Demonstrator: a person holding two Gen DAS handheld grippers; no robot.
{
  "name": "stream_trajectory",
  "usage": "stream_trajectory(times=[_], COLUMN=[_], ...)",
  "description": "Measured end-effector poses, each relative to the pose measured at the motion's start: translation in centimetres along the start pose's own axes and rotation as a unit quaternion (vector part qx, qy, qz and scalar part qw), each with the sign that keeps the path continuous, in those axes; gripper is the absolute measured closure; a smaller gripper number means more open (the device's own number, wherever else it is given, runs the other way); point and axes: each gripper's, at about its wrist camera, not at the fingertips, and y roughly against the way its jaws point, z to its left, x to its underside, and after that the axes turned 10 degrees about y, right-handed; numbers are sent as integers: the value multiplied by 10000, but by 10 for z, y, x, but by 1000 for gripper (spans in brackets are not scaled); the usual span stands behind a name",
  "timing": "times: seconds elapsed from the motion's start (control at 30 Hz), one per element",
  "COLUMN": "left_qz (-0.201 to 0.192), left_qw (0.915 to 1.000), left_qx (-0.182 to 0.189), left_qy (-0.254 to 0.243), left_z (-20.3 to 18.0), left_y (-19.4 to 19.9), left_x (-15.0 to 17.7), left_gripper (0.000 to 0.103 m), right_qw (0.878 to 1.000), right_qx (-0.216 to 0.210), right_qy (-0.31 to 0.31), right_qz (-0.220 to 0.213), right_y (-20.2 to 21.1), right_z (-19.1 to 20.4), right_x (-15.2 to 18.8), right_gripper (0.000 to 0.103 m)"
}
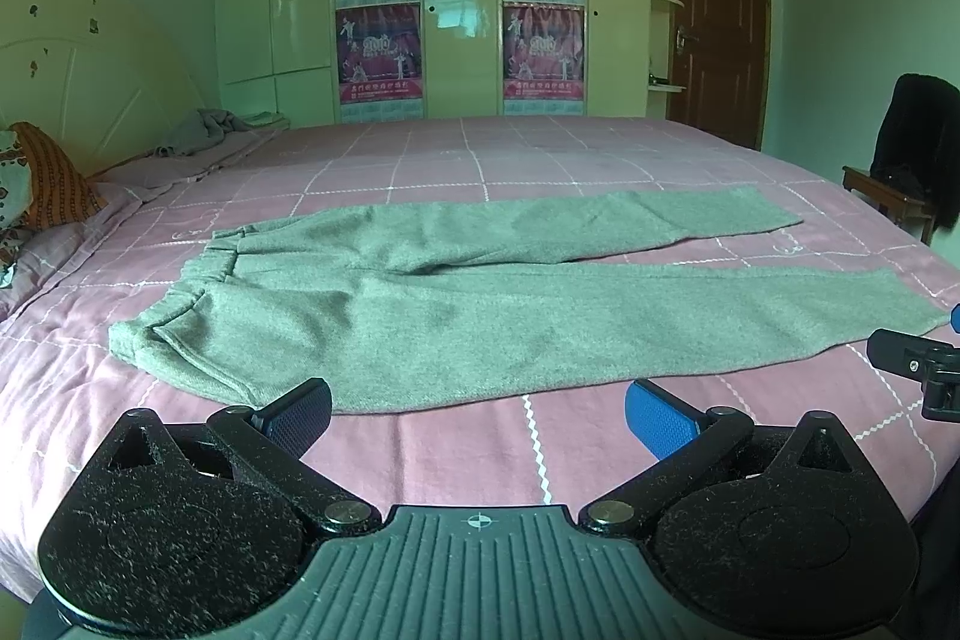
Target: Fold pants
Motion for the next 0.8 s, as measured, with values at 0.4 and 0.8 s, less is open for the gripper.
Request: stream_trajectory(times=[0.4, 0.8], left_qz=[0, 9], left_qw=[10000, 10000], left_qx=[0, 1], left_qy=[-22, -28], left_z=[-1, -1], left_y=[0, -1], left_x=[1, 1], left_gripper=[0, 0], right_qw=[10000, 10000], right_qx=[2, 7], right_qy=[-7, -4], right_qz=[0, 3], right_y=[0, 0], right_z=[-1, -1], right_x=[1, 0], right_gripper=[0, 0])
